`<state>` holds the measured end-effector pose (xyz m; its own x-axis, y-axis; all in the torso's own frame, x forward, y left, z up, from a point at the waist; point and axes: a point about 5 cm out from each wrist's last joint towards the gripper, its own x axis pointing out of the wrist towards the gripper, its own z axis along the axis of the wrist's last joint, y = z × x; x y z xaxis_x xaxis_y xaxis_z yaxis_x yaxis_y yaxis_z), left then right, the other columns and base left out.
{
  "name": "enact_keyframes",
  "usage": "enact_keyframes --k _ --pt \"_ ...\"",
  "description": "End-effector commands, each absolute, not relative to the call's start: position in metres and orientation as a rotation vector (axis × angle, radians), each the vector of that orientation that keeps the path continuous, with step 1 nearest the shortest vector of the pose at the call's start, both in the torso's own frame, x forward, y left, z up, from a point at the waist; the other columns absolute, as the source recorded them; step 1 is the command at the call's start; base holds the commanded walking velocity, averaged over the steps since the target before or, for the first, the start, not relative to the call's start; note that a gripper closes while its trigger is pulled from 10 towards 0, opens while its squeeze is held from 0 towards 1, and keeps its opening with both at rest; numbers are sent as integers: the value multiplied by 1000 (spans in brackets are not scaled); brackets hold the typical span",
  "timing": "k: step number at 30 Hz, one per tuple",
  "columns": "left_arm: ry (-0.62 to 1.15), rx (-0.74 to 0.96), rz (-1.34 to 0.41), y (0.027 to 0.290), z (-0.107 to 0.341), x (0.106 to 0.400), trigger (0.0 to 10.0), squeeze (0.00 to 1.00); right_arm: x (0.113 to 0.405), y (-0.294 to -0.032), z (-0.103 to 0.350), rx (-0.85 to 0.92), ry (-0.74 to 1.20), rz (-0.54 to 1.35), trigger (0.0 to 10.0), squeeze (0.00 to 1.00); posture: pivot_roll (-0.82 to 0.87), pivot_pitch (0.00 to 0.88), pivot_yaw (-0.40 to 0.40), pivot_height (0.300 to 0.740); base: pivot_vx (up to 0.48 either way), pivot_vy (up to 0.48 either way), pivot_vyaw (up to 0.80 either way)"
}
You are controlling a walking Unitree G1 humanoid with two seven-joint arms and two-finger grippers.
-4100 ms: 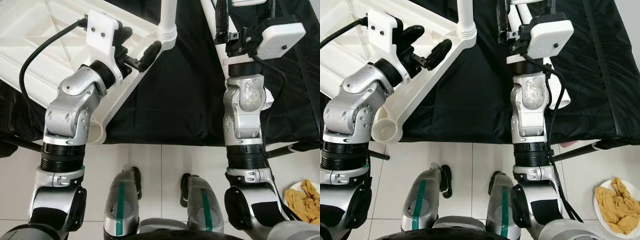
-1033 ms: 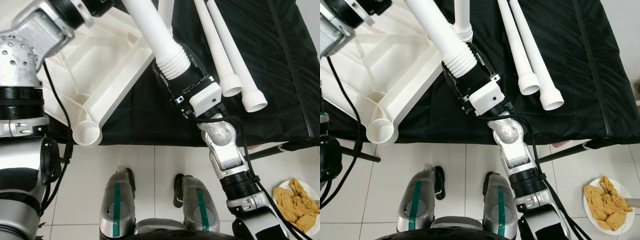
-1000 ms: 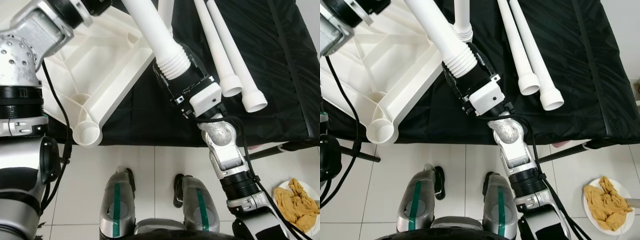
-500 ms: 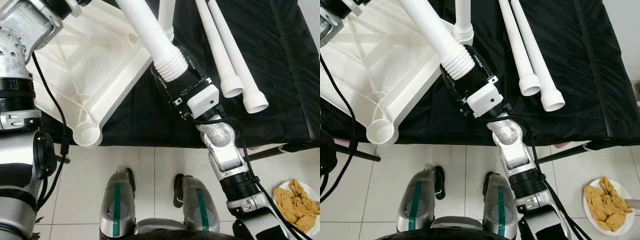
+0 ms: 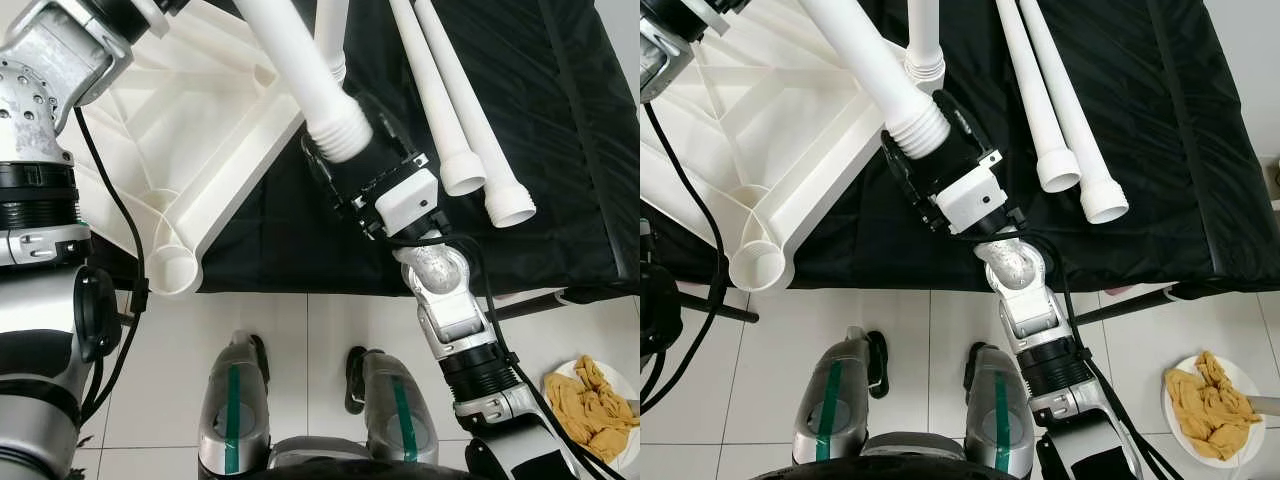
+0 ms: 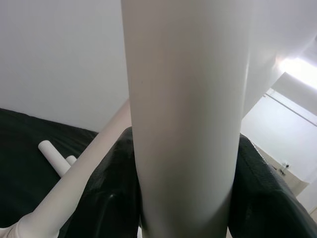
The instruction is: Building children table
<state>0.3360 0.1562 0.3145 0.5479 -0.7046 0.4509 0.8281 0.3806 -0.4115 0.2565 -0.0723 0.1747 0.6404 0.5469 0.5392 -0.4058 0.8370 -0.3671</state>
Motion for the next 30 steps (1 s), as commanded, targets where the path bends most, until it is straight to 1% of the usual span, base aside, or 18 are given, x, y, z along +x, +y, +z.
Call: enact_keyframes --k 1,4,5,6,10,13,15,18,19,20,24,30 --pt "-313 -611 -1230 151 320 324 10000 0 257 -73 175 -212 -680 553 10000 1000 76 120 2 740 0 0 0" --pt "-322 -612 -1212 152 320 325 10000 0 258 -73 175 -212 -674 561 10000 1000 77 119 -1 740 0 0 0" --pt "-314 -599 -1158 153 319 329 10000 0 258 -73 172 -203 -653 580 10000 1000 78 118 -2 740 0 0 0" --pt "-315 -605 -1143 153 319 330 10000 0 258 -73 171 -206 -649 582 10000 1000 78 117 -4 740 0 0 0" --pt "-319 -610 -1125 154 320 331 10000 0 259 -74 170 -211 -644 586 10000 1000 79 114 -8 740 0 0 0" --pt "-328 -598 -1087 156 320 334 10000 0 259 -74 167 -200 -607 608 10000 1000 79 112 -12 740 0 0 0" --pt "-328 -586 -1016 158 319 339 10000 0 259 -74 160 -192 -559 635 10000 1000 79 109 -20 740 0 0 0" --pt "-337 -588 -1007 160 320 338 10000 0 260 -75 159 -170 -541 623 10000 1000 79 109 -20 740 0 0 0" --pt "-341 -569 -998 160 320 338 10000 0 261 -77 159 -163 -533 618 10000 165 80 106 -24 740 0 0 0" --pt "-342 -549 -992 160 319 337 10000 0 263 -80 159 -137 -509 609 10000 0 80 105 -27 740 0 0 0" --pt "-344 -514 -978 161 318 336 10000 0 268 -85 159 -79 -465 595 10000 0 79 102 -29 740 0 0 0" --pt "-343 -469 -978 158 316 331 10000 0 274 -90 162 -58 -431 602 10000 0 78 95 -33 740 0 0 0"
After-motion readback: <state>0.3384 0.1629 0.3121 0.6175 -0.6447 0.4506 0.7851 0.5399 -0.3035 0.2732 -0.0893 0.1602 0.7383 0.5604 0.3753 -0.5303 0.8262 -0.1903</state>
